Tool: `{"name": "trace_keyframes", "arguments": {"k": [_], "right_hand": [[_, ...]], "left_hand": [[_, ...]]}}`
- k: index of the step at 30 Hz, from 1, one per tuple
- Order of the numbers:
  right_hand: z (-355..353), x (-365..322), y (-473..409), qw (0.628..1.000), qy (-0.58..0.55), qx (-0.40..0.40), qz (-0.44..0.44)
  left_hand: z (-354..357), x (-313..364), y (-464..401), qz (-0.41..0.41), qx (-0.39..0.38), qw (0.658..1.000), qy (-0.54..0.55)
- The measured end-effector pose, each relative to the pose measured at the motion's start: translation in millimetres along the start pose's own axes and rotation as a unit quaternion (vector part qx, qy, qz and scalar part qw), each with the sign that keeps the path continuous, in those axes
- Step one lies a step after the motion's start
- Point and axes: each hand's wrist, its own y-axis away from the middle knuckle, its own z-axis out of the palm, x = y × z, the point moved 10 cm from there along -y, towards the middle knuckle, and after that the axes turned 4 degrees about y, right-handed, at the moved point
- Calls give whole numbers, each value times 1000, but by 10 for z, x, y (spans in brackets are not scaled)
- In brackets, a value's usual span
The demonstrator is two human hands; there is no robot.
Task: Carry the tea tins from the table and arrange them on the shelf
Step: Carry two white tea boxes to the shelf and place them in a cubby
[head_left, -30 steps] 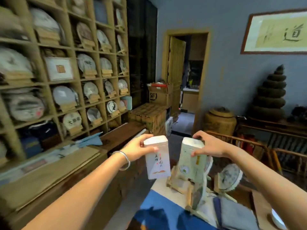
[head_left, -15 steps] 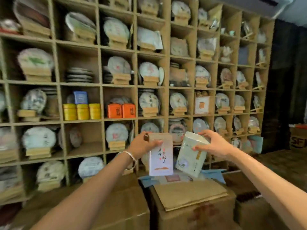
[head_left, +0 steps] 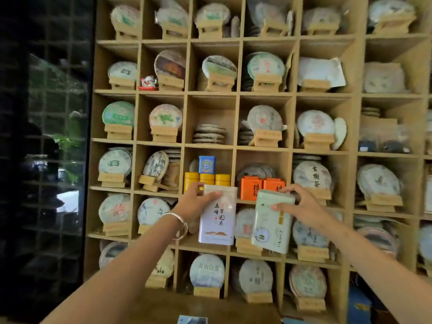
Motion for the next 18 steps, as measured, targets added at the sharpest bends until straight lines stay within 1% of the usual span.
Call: {"name": "trace_keyframes", "arguments": {"k": [5, 9, 13, 15, 18], "right_hand": [[217, -88, -878, 999, -30, -31, -20], [300, -367, -1449, 997, -30, -23, -73], [437, -647, -1929, 994, -46, -25, -90], [528, -800, -2150, 994, -31, -22, -106], [628, -967, -2491, 992, -7, 5, -126]], "left_hand": [[-366, 135, -721, 14, 40, 998, -47], [-607, 434, -1233, 35, 60, 996, -65], [-813, 767, -1696, 56, 67, 994, -62], [-966, 886, -1935, 70, 86, 992, -65], [-1209, 964, -2267, 81, 108, 987, -92]]}}
